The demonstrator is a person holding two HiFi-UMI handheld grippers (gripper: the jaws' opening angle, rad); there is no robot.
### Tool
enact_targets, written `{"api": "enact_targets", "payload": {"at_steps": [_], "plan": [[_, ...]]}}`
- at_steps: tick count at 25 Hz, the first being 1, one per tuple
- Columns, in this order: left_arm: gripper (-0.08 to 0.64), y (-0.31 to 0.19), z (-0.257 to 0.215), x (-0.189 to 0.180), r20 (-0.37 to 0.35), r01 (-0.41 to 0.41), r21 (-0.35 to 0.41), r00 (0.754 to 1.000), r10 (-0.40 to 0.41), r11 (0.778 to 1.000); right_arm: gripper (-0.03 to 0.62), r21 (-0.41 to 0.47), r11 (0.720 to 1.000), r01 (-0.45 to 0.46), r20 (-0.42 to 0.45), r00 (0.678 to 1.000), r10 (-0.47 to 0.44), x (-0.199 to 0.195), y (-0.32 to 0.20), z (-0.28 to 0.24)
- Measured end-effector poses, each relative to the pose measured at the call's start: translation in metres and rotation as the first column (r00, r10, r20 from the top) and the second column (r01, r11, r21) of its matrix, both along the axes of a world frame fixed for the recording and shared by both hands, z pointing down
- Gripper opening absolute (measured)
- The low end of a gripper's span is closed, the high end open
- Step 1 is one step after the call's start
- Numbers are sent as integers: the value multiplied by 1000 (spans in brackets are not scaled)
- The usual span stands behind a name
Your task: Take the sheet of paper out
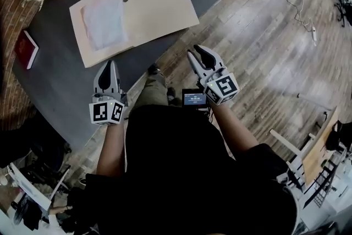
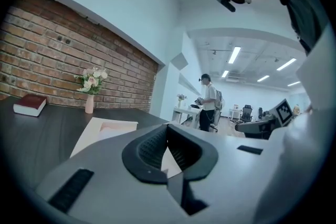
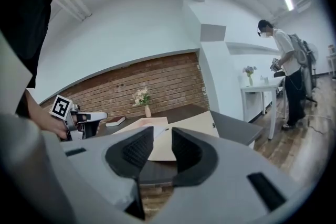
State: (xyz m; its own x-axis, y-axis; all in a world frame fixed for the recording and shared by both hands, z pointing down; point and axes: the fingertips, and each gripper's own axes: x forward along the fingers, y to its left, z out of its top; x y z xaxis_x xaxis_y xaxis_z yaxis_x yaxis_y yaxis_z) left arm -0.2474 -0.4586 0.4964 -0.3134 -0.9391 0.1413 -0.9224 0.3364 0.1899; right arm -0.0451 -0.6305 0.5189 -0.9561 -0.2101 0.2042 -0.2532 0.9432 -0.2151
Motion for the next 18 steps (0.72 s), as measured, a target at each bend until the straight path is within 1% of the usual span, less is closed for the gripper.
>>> {"api": "enact_targets", "payload": {"at_steps": [6, 10, 12, 14, 18], "plan": [[-5, -16, 9, -56, -19, 44, -13, 999, -44, 999, 110, -12, 997, 79, -6, 997, -79, -79, -24, -11], [-5, -29, 11, -92, -22, 58, -11, 998, -59, 998, 110, -72, 987, 147, 8, 989, -146, -135, -32, -12], [-5, -34, 11, -105, -33, 69, -1, 997, -69, 998, 110, -123, 973, 193, 2, 981, -194, -161, -32, -6], [-5, -37, 11, -117, -43, 79, 10, 996, -78, 997, 110, -181, 953, 245, -15, 968, -251, -186, -29, 3], [-5, -39, 13, -132, -22, 87, 3, 996, -87, 996, 110, -265, 909, 321, -74, 933, -351, -232, -24, 24]]}}
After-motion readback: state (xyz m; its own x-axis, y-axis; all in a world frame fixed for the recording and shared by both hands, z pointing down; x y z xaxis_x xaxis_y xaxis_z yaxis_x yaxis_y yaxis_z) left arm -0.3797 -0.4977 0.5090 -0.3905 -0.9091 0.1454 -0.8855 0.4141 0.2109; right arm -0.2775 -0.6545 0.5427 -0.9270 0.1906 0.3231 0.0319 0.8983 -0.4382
